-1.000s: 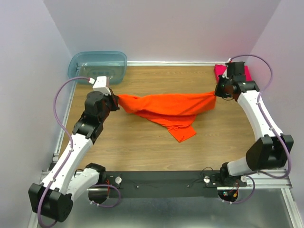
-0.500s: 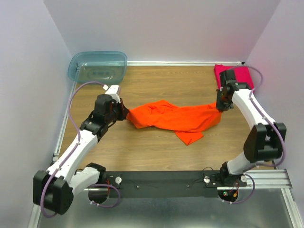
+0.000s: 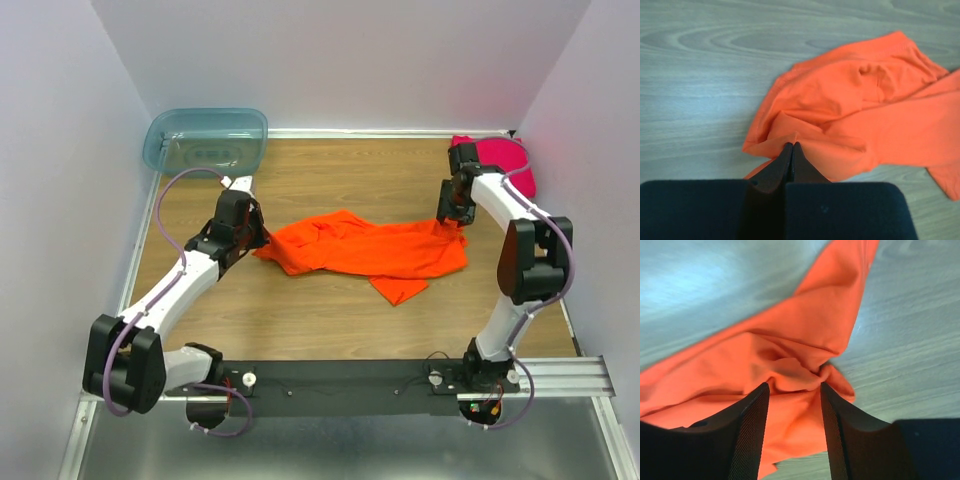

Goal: Fold and stack the t-shirts
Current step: Flatten the tshirt out

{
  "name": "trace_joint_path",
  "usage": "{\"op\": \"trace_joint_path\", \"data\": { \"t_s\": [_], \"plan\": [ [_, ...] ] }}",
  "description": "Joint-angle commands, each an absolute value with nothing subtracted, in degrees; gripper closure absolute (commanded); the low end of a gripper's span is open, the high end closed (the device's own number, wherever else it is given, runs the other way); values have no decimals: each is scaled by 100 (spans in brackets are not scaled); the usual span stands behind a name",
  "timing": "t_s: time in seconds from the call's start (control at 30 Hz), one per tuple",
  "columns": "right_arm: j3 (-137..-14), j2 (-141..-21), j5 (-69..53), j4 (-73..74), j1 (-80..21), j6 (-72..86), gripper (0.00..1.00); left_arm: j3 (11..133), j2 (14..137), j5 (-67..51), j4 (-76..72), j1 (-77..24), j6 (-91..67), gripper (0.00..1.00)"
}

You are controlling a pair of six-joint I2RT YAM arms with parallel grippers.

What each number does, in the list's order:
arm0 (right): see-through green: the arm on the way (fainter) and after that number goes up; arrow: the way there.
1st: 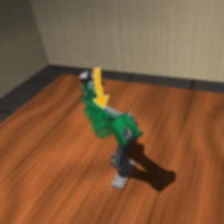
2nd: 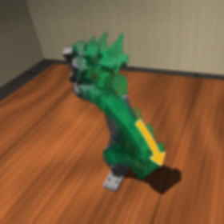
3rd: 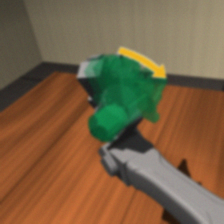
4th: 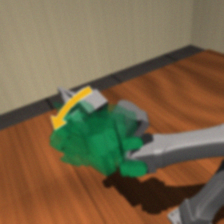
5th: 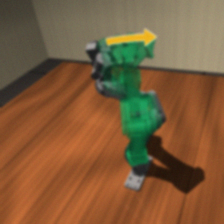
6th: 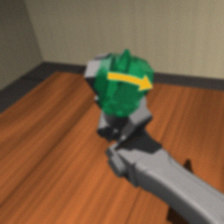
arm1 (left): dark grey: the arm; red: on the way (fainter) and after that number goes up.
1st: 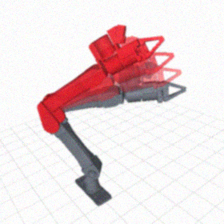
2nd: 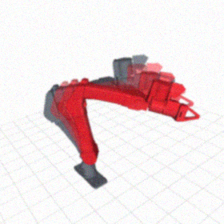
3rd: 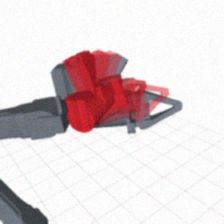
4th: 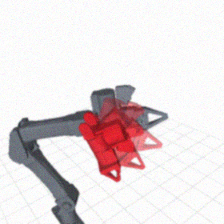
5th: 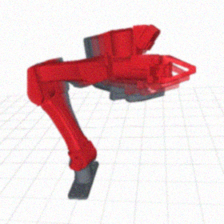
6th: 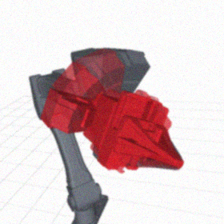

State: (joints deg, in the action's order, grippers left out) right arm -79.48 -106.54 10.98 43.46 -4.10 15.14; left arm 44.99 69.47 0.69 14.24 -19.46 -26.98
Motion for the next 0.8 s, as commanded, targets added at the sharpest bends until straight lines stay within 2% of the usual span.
{"op": "trace_joint_path", "data": {
  "t_s": [0.0, 0.3, 0.43, 0.57, 0.77],
  "plan": [
    [-7806, -9986, 791, 3842, -396, 1626, 45, 4781, 6996, 877, 1362, -1881, -2935, 100],
    [-6611, -9036, 1003, 3744, -299, 2030, 34, 4755, 7251, 897, 1389, -1529, -3138, 100],
    [-5820, -8491, 46, 3727, 386, 2320, 33, 4685, 7295, 616, 1336, -1529, -3190, 100],
    [-4960, -7806, -483, 3534, 624, 2714, 25, 4693, 7312, 545, 1327, -1529, -3208, 100],
    [-4106, -7638, -1027, 2840, 791, 3391, 28, 4746, 7374, 554, 1336, -1529, -3103, 100]
  ]
}}
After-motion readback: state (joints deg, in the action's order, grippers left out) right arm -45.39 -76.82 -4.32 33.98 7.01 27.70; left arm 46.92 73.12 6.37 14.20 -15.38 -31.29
